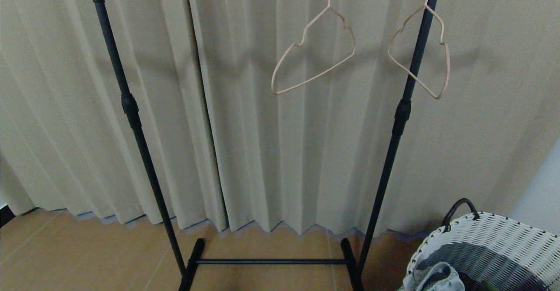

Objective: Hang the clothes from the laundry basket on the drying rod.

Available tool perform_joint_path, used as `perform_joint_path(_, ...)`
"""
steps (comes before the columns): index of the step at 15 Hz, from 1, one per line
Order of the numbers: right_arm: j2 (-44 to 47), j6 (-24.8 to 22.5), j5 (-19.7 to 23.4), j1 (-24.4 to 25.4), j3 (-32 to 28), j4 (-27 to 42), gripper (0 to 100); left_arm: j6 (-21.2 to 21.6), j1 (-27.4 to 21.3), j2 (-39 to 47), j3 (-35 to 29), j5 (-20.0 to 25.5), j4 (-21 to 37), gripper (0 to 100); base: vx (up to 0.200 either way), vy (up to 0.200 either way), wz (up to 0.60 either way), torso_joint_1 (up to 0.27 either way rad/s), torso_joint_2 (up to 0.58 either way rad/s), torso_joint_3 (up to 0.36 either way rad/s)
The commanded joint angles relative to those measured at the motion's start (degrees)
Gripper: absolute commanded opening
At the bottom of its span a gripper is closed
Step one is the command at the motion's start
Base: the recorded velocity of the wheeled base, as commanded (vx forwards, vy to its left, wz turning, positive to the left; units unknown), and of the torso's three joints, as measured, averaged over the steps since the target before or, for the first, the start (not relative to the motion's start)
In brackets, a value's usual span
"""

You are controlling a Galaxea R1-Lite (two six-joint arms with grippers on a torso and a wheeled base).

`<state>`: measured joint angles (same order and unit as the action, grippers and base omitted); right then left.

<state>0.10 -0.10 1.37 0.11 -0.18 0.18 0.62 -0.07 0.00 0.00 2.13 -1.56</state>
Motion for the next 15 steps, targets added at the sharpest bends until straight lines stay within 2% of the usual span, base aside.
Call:
perform_joint_path(1,0.0,-0.1,0.0,0.0,0.0,0.0,100,0.0,0.0,0.0,0.0,0.1,0.0,100,0.000,0.000,0.00,0.000,0.00,0.000)
perform_joint_path(4,0.0,-0.2,0.1,0.0,0.0,0.0,100,0.0,0.0,0.0,0.0,0.1,0.0,100,0.000,0.000,0.00,0.000,0.00,0.000)
perform_joint_path(10,0.0,-0.3,0.1,0.0,0.0,0.0,100,0.0,0.0,0.0,0.0,0.0,0.0,100,0.000,-0.200,0.00,0.004,0.00,0.002)
perform_joint_path(15,0.0,-0.2,0.1,0.0,0.0,0.0,100,-0.1,0.0,0.0,0.0,0.0,0.0,100,0.000,0.000,0.00,0.000,0.00,0.000)
